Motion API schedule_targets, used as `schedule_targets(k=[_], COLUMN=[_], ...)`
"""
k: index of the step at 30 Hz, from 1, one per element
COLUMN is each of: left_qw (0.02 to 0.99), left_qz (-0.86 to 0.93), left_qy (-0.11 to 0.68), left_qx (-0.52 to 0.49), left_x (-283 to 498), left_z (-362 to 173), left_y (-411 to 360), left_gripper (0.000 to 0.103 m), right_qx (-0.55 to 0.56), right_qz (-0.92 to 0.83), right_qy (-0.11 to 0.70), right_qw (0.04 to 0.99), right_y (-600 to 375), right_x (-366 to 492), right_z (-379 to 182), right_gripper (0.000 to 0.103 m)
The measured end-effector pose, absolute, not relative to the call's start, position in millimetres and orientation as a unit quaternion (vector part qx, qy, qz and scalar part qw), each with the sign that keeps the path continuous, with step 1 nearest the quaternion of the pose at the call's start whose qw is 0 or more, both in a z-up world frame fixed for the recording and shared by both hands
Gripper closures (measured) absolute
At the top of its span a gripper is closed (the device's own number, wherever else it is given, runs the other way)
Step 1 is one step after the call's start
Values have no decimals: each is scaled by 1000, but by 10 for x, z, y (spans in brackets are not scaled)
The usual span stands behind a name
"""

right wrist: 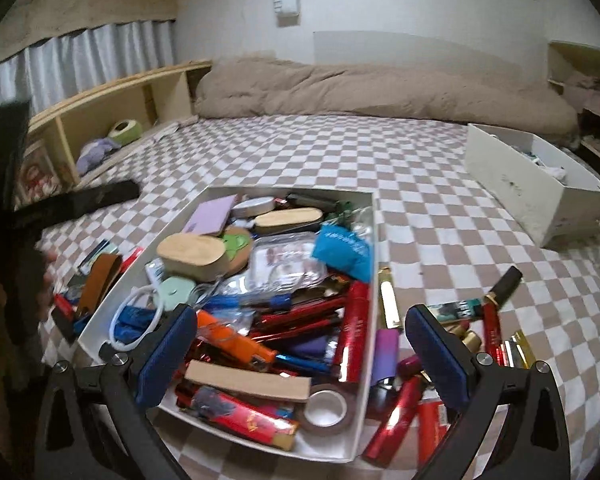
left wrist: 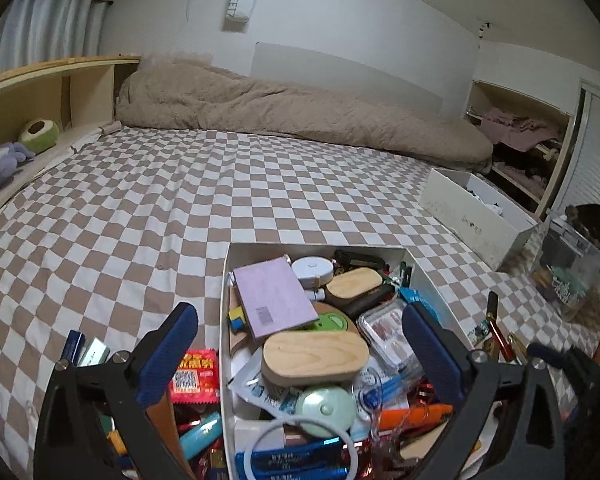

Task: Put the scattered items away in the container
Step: 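Move the right tool toward the gold lighter beside the tray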

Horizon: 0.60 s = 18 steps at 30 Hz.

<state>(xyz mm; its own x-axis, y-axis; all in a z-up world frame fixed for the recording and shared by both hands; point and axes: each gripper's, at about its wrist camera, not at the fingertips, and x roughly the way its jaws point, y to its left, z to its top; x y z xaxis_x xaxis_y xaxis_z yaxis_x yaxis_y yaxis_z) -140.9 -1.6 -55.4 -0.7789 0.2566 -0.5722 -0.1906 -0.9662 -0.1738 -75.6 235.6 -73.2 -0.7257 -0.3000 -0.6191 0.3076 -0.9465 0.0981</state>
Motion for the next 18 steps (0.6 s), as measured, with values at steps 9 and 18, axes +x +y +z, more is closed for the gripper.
schedule_targets(k=[9, 18], left_qw=[107, 98], left_qz=[941, 943], left_qy=[-40, -13], left_qx=[-319, -319], left_x=[-1245, -1122], left_z=[-657, -743], left_y=[-3, 76], left_gripper=[0, 0], right_qx=[316, 309], right_qz=[-941, -946], right_qy=[1, 7], right_qw=[118, 94], right_y=[2610, 2731], right_x=[-806, -815], right_z=[-720, -713], right_gripper=[0, 0])
